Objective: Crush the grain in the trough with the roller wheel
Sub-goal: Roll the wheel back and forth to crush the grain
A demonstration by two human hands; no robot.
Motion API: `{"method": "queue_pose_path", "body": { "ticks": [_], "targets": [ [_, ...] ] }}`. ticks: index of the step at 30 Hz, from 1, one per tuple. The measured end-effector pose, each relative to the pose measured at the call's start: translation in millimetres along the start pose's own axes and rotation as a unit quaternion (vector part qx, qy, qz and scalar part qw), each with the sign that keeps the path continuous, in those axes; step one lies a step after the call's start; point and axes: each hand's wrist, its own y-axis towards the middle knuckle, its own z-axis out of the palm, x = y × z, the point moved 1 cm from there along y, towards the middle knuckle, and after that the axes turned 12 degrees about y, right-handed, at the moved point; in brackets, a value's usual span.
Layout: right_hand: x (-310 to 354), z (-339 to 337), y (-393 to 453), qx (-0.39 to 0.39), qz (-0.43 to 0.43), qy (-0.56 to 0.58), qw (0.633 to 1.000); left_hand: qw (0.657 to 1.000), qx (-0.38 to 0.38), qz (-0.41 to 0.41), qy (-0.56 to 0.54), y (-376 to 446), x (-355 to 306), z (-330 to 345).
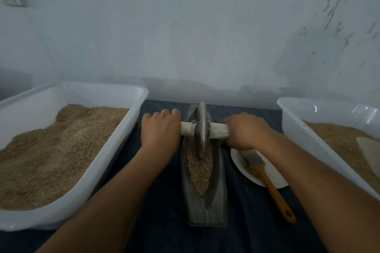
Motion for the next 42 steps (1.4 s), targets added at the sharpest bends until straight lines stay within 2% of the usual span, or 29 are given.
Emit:
{"method": "queue_pose_path", "body": {
  "ticks": [3, 10, 18, 23, 28, 32, 37, 42],
  "targets": [
    [-5, -5, 22, 0.04, -0.005, 0.003, 0.999, 1.0, 0.014, 0.005, -0.008, 19, 0, 6],
    [-4, -7, 24, 0.017, -0.003, 0.012, 1.0, 1.0, 0.013, 0.019, -0.013, 29, 2, 5],
    [14, 9, -44, -0.143, -0.01, -0.032, 0.989, 0.999, -0.001, 0.044, -0.004, -24, 8, -10],
    [22, 11, -91, -0.155, -0.018, 0.026, 0.987, 0.997, -0.045, 0.061, -0.015, -66, 10, -31],
    [27, 15, -119, -0.18, -0.025, 0.057, 0.982, 0.996, -0.047, 0.073, -0.002, -77, 12, -39],
    [21, 11, -98, -0.147, -0.016, 0.051, 0.988, 0.998, -0.016, 0.056, -0.002, -67, 11, -32],
    [10, 1, -41, -0.048, -0.01, 0.014, 0.999, 0.999, 0.026, 0.038, -0.019, -27, 10, -14],
    [-5, -4, 3, 0.057, 0.011, 0.062, 0.996, 1.0, 0.006, 0.024, -0.003, 9, 0, -2]
  ]
}}
